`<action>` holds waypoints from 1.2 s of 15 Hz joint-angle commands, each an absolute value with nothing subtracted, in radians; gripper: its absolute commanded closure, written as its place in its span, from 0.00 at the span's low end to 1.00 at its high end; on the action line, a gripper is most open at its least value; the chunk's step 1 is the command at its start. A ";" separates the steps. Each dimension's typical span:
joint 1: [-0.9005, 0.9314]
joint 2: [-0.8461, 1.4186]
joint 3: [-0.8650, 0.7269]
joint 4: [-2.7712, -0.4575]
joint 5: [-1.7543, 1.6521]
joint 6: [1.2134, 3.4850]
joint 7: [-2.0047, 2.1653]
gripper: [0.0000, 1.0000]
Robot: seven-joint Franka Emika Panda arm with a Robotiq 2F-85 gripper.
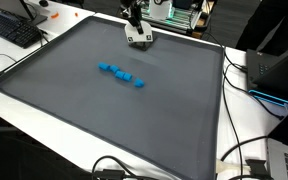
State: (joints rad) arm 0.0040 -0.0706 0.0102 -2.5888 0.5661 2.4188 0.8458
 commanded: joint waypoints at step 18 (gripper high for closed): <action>0.020 -0.045 0.023 -2.717 0.682 2.659 0.900 0.99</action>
